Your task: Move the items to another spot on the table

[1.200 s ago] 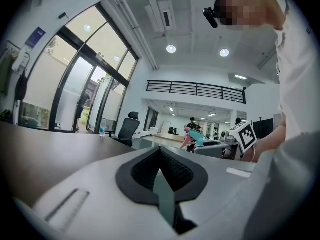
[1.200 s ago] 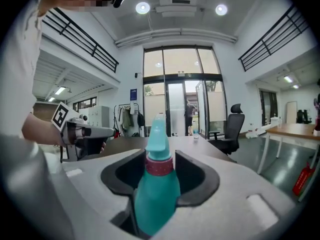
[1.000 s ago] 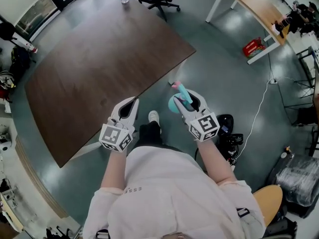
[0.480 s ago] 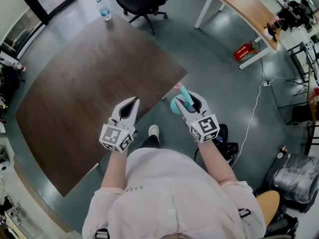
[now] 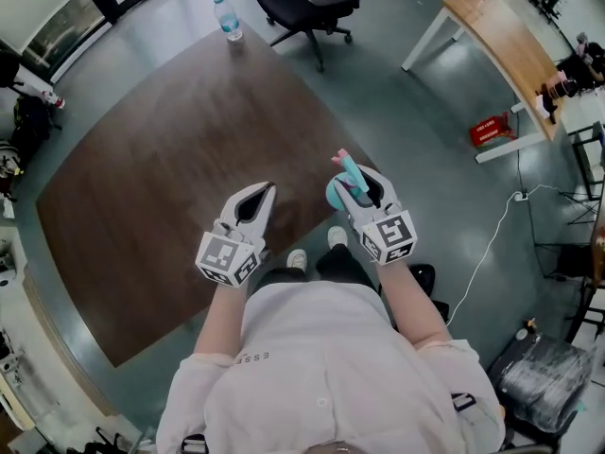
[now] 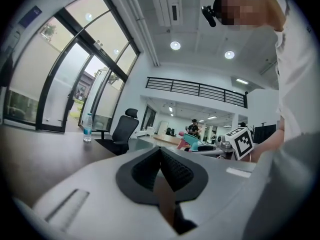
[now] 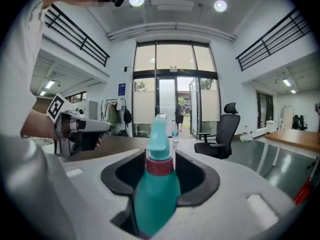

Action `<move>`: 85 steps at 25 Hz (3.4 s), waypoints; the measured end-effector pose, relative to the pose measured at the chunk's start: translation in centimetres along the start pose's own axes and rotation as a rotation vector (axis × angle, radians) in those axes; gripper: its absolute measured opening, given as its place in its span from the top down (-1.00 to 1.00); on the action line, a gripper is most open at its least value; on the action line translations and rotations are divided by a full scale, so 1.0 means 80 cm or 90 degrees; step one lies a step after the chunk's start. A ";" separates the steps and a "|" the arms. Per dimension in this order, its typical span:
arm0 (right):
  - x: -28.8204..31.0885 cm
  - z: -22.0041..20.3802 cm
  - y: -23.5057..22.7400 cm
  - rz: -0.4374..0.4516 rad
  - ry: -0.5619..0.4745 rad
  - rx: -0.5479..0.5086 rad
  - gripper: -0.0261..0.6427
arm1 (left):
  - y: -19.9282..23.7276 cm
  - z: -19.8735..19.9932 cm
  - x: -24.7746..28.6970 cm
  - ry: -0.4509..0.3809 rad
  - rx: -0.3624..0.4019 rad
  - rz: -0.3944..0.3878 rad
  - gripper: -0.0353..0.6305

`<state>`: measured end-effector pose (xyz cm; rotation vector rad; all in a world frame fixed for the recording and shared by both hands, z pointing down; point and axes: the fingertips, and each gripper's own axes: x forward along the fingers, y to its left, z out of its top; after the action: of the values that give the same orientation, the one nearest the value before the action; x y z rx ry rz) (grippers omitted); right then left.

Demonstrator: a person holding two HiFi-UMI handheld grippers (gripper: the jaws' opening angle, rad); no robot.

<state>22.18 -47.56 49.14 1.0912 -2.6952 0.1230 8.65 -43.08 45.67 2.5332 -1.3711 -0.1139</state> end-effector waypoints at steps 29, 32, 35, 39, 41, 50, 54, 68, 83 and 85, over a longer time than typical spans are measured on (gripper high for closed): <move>0.220 -0.034 -0.049 0.320 -0.011 -0.082 0.40 | 0.133 -0.037 0.058 -0.014 -0.025 0.320 0.84; 0.214 -0.034 -0.050 0.323 -0.037 -0.077 0.40 | 0.131 -0.046 0.064 -0.010 -0.025 0.313 0.84; 0.213 -0.036 -0.052 0.315 -0.045 -0.076 0.39 | 0.128 -0.046 0.071 -0.014 -0.025 0.303 0.84; 0.214 -0.049 -0.055 0.287 0.003 -0.084 0.21 | 0.119 -0.037 0.070 -0.016 -0.024 0.293 0.84; 0.214 -0.047 -0.058 0.272 0.022 -0.088 0.09 | 0.116 -0.028 0.064 -0.020 -0.024 0.291 0.84; 0.148 0.018 -0.064 0.129 -0.021 -0.052 0.32 | 0.090 0.010 -0.003 -0.042 -0.033 0.273 0.84; 0.108 0.022 -0.047 0.081 -0.019 -0.059 0.91 | 0.073 0.008 -0.026 -0.041 -0.041 0.245 0.84; -0.001 -0.022 0.028 0.147 0.002 -0.032 0.94 | -0.022 -0.010 -0.067 -0.051 -0.019 0.222 0.84; -0.145 -0.033 0.066 0.236 -0.022 -0.045 0.94 | -0.169 -0.045 -0.181 -0.067 0.011 0.357 0.84; -0.158 -0.037 0.078 0.249 -0.016 -0.045 0.94 | -0.187 -0.048 -0.201 -0.067 0.013 0.372 0.84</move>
<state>27.21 -34.06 48.98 0.5383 -2.8764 0.0785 12.59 -21.16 44.57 2.0571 -2.0935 -0.1196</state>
